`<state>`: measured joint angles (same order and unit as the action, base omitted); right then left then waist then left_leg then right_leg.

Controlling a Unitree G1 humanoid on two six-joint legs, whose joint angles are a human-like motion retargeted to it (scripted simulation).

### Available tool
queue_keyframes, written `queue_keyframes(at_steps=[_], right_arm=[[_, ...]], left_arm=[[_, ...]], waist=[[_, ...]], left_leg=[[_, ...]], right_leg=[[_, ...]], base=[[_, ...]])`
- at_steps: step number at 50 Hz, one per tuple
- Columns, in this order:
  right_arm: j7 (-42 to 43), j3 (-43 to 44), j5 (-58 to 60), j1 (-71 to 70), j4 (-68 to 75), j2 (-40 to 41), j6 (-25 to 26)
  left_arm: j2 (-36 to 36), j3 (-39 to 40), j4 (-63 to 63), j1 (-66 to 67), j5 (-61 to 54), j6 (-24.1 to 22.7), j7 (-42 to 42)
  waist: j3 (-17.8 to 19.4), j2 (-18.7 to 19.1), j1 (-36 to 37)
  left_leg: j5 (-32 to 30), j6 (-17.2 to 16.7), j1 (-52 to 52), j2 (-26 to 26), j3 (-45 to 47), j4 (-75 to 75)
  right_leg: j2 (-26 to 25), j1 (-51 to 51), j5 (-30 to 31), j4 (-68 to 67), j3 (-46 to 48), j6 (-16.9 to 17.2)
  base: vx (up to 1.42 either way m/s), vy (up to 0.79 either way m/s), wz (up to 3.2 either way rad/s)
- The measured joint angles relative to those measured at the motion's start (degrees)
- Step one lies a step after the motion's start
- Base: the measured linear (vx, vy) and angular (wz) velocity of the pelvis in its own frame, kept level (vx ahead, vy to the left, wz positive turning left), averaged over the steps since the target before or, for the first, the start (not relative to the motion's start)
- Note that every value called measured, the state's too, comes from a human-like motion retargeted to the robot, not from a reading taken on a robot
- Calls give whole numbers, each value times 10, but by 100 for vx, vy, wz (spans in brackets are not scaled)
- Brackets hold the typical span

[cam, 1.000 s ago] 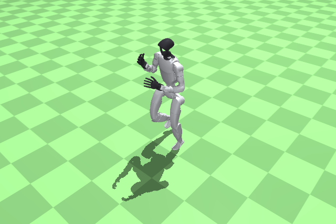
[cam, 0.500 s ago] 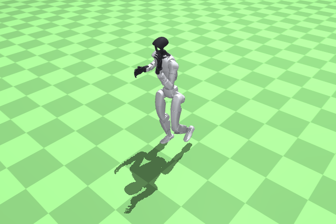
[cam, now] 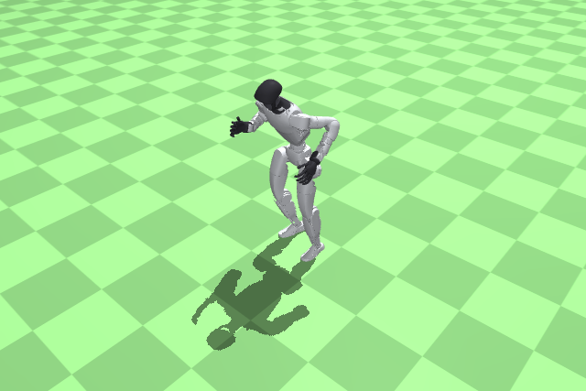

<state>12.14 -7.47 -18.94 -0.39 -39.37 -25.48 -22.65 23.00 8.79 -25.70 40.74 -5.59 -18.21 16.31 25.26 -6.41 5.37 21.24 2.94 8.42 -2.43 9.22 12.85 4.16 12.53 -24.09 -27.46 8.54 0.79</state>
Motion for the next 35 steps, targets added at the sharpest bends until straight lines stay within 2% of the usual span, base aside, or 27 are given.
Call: queue_keyframes(at_steps=[3,5,7,9,11,13,15,16,19,23,25,27,28,30,32,33,35], right_arm=[[1,-29,-18,110,164,-21,66],[33,-53,25,156,271,-20,77],[51,-56,61,201,340,-12,44],[72,-43,80,223,374,-22,41],[91,-43,44,216,395,-33,34],[92,-61,31,174,426,-45,29],[98,-80,33,106,451,-48,28],[103,-80,30,65,451,-44,25],[103,-55,16,-41,404,-19,13],[86,-31,-38,-163,230,22,-15],[80,-14,-46,-210,138,22,-15],[101,1,-60,-232,57,1,-44],[115,30,-17,-225,29,-8,-41],[121,67,21,-190,-34,-9,-45],[135,72,44,-148,-80,-6,-62],[125,68,47,-119,-97,3,-72],[94,36,32,-66,-112,19,-95]], left_arm=[[-6,-11,-38,-58,-46,13,9],[-20,-29,-54,-140,-35,7,21],[-39,-43,-67,-251,30,-23,50],[-53,-46,-85,-397,97,-22,106],[-64,-45,-100,-555,168,-8,170],[-71,-53,-102,-688,228,13,215],[-69,-80,-92,-764,233,36,232],[-64,-94,-68,-774,209,35,229],[-46,-133,35,-714,132,19,184],[-12,-165,130,-461,37,-15,86],[15,-152,123,-319,-14,-32,53],[57,-119,98,-193,-37,-51,46],[81,-97,84,-136,-33,-56,34],[111,-60,59,-39,-49,-66,2],[107,-52,44,18,-74,-81,-9],[94,-58,42,29,-80,-89,-18],[54,-85,51,16,-67,-104,-29]], waist=[[-22,-14,-33],[-40,-35,-54],[-59,-57,-77],[-45,-57,-89],[-4,-43,-98],[28,-20,-106],[33,-10,-123],[33,-5,-134],[34,17,-142],[32,20,-115],[32,3,-107],[29,-19,-91],[28,-28,-81],[26,-35,-52],[25,-19,-28],[28,-3,-20],[27,38,-13]], left_leg=[[-72,-22,-3,19,12,-42],[-70,-14,7,34,34,-6],[-5,-10,79,40,45,195],[51,12,125,45,18,371],[102,21,151,33,-10,530],[149,26,176,-1,-33,657],[180,36,216,-12,-48,747],[185,37,232,-4,-57,767],[191,43,251,17,-72,773],[166,57,238,13,-36,668],[156,63,221,23,-18,564],[136,62,199,30,11,437],[116,60,182,34,24,363],[60,49,143,42,36,206],[-2,24,103,47,-2,78],[-31,7,83,44,-33,32],[-60,-25,56,21,-78,-12]], right_leg=[[-2,-56,114,199,19,29],[12,-63,167,251,15,48],[47,-43,138,224,24,76],[55,-61,88,241,27,50],[46,-72,21,217,33,11],[30,-3,-51,56,39,-18],[40,99,-96,-125,43,-14],[44,117,-107,-150,46,-13],[50,130,-121,-168,53,-9],[44,79,-78,-55,45,7],[43,21,-14,79,42,22],[56,-13,58,165,41,41],[62,-28,95,201,41,49],[65,-47,161,251,37,60],[47,-59,194,252,17,59],[32,-62,192,231,2,50],[-7,-37,142,105,-20,27]], base=[[-2,-16,82],[-3,-15,92],[-3,-12,104],[-17,-13,82],[-24,-11,32],[-22,-8,-23],[-15,-5,-10],[-7,-3,26],[2,1,30],[12,5,-8],[15,7,22],[17,10,27],[17,12,9],[18,14,-20],[17,16,-50],[16,17,-52],[15,19,-39]])
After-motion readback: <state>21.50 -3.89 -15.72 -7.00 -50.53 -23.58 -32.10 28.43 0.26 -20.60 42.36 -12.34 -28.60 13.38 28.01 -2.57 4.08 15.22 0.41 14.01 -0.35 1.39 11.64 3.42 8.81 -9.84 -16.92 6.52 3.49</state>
